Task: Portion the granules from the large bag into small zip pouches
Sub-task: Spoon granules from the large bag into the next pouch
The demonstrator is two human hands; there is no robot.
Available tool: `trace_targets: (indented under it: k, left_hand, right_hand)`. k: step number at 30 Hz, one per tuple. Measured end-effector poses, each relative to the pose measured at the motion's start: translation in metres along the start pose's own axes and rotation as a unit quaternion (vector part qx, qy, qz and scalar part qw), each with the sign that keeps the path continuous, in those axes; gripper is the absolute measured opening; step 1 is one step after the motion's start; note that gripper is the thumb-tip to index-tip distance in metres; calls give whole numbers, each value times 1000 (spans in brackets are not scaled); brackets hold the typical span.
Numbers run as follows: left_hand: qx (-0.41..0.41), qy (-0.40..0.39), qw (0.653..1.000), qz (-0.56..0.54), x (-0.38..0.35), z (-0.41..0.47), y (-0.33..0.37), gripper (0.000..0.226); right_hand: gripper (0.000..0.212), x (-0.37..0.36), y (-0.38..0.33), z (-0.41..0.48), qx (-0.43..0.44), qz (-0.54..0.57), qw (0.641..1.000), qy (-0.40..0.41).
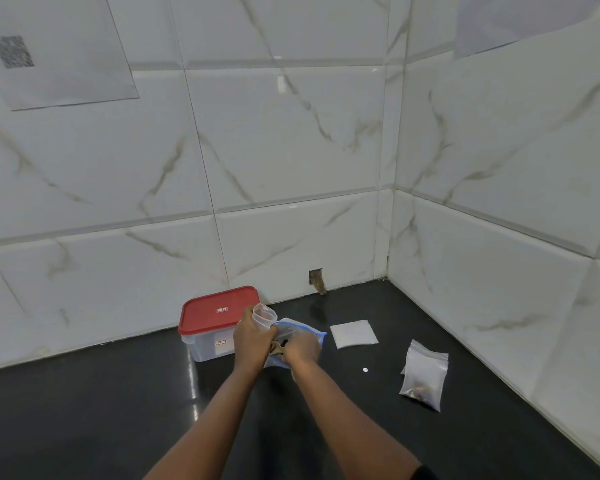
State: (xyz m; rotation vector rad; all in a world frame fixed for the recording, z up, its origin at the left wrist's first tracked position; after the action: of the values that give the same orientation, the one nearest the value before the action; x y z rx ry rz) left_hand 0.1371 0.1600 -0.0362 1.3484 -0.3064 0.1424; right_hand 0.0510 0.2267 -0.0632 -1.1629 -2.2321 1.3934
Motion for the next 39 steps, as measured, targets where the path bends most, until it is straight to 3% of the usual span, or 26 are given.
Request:
trace_targets:
  k: [3,8,10,19,27,30,35,39]
  left_hand:
    - [2,5,1000,-11,-1,-1,-1,38]
    - [5,-7,1000,-24,2,-1,1,41]
    - [6,-20,999,-33,1,-1,2,44]
    - [15,-47,998,-38,-3,-3,-1,50]
    - [26,-72,996,-38,-12,-12,-10,56]
    - [25,-67,997,-43,-12,-13,-11,56]
    - [34,-69,995,-57,-13,-14,-12,61]
    - [44,-63,995,-70,-12,-13,-14,71]
  right_hand:
    - [27,13,-11,3,49,-156,986,20]
    - [19,40,-34,15,84,-306,948,35]
    - [7,50,-47,16,97,-322,942,16]
    - [25,92,-104,11,93,-328,939,-33]
    - [26,62,-121,-15,151,-348,924,-57]
    - [27,45,-119,-22,217,-424,878,-53]
    - [34,24,-115,-41,367,-573,732,-29]
    - [40,19,-111,-48,404,-614,677,-33]
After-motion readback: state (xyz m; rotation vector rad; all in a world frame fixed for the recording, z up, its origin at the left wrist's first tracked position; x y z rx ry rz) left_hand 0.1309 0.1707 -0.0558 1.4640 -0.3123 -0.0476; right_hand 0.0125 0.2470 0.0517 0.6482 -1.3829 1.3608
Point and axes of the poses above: each hand's wrist, its own z-axis towards the middle knuckle, its own x-axis out of the back of the hand, y = z × x, the point moved 5 cm from there along z, towards the middle knuckle, and after that the axes turned 9 degrees about -z, right-handed, at the moved point
